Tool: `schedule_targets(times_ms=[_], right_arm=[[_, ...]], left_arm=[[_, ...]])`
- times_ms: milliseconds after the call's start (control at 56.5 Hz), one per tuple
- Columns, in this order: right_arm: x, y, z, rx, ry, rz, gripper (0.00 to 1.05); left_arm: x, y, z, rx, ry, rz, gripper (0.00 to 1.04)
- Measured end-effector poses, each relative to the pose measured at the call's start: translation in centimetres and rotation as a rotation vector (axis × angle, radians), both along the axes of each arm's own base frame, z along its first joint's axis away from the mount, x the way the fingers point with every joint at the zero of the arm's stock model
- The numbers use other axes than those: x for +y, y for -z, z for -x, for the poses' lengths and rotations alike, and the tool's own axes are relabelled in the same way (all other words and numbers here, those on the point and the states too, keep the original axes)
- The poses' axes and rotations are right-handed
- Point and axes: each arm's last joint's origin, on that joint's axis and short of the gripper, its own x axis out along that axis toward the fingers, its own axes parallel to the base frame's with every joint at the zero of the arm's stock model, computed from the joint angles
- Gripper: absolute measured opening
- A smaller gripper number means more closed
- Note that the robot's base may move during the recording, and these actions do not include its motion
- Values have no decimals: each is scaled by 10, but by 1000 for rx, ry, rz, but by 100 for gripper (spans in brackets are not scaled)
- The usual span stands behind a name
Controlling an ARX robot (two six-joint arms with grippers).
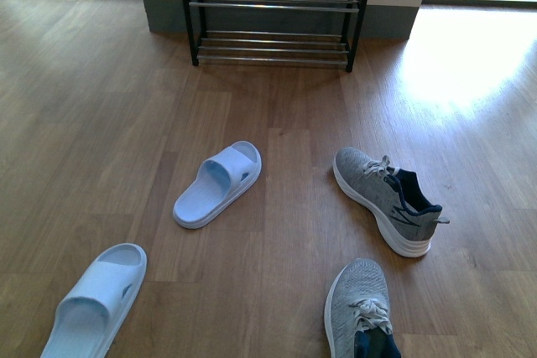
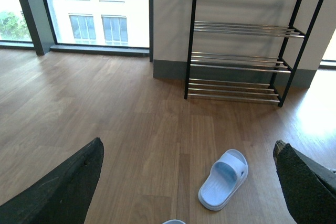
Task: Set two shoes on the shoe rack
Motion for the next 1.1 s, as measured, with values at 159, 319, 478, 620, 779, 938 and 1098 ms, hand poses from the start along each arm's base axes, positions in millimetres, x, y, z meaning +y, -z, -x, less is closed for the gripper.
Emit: schedule_targets(times_ms=[159, 319, 478, 620, 779, 938, 1098], right_arm=[[-21, 47, -29, 201, -8, 39, 96], [-29, 104, -36, 416, -42, 46, 96], [-32, 157, -34, 598, -64, 32, 96], [-29, 187, -26, 722, -97, -37, 96], [-16, 204, -26, 783, -161, -252, 96], [-9, 216, -36, 795, -118, -323, 96], [-3, 226, -47, 791, -61, -383, 96]], left_arm=[[0, 0, 0, 0, 0, 0, 95], [0, 0, 0, 0, 0, 0, 95], [0, 0, 0, 0, 0, 0, 95], [0, 0, 0, 0, 0, 0, 95], [0, 0, 0, 0, 0, 0, 95], [0, 0, 0, 0, 0, 0, 95], [0, 0, 0, 0, 0, 0, 95]])
